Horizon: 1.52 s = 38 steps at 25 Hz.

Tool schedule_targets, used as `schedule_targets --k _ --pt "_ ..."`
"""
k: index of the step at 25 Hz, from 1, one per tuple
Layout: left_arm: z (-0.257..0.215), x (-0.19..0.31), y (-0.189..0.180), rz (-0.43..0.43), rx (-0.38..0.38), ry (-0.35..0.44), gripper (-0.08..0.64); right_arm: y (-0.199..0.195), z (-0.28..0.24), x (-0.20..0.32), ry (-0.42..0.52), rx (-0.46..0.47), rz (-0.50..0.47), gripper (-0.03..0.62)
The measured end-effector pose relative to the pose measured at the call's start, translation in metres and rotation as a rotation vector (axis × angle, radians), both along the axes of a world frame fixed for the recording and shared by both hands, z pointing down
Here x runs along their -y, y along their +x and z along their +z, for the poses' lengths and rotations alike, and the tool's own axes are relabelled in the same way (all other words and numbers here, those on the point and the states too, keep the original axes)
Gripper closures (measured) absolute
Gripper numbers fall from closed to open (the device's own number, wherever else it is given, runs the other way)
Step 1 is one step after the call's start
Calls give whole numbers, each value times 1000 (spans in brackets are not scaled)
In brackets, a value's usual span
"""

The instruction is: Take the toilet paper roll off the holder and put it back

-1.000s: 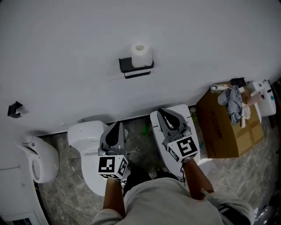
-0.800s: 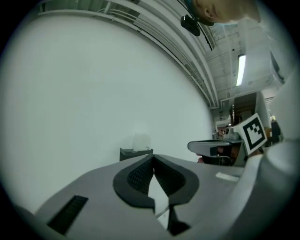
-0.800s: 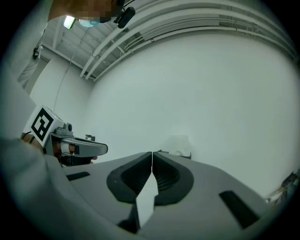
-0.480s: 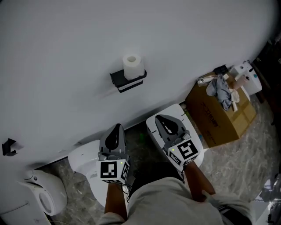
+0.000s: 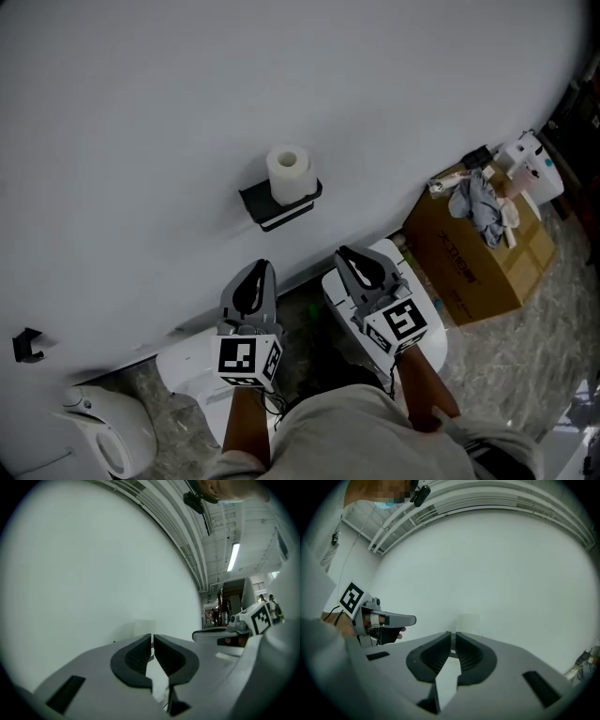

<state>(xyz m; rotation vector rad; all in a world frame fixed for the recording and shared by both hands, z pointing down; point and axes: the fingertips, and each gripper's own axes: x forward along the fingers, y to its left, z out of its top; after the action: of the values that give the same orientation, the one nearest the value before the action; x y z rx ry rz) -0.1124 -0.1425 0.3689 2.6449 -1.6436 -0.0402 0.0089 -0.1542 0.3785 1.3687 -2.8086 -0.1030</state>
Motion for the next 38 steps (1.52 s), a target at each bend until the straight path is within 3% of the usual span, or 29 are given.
schedule_targets --k 3,7,11,21,29,38 --pt "-6 28 -1 22 -4 -15 549 -5 -11 29 19 29 -5 569" --pt "-15 65 -4 16 23 -7 541 -13 -19 66 26 31 -32 491" --pt "-17 98 -2 22 44 -24 423 -20 -14 96 6 22 -58 463" --pt "-19 138 6 147 -18 -97 328 -30 -5 135 -20 -36 -103 379" --pt "-18 153 31 262 58 -156 236 -46 8 149 -54 -70 -140 313" --pt "-8 166 43 314 138 -210 166 -61 12 164 -80 -90 -139 252"
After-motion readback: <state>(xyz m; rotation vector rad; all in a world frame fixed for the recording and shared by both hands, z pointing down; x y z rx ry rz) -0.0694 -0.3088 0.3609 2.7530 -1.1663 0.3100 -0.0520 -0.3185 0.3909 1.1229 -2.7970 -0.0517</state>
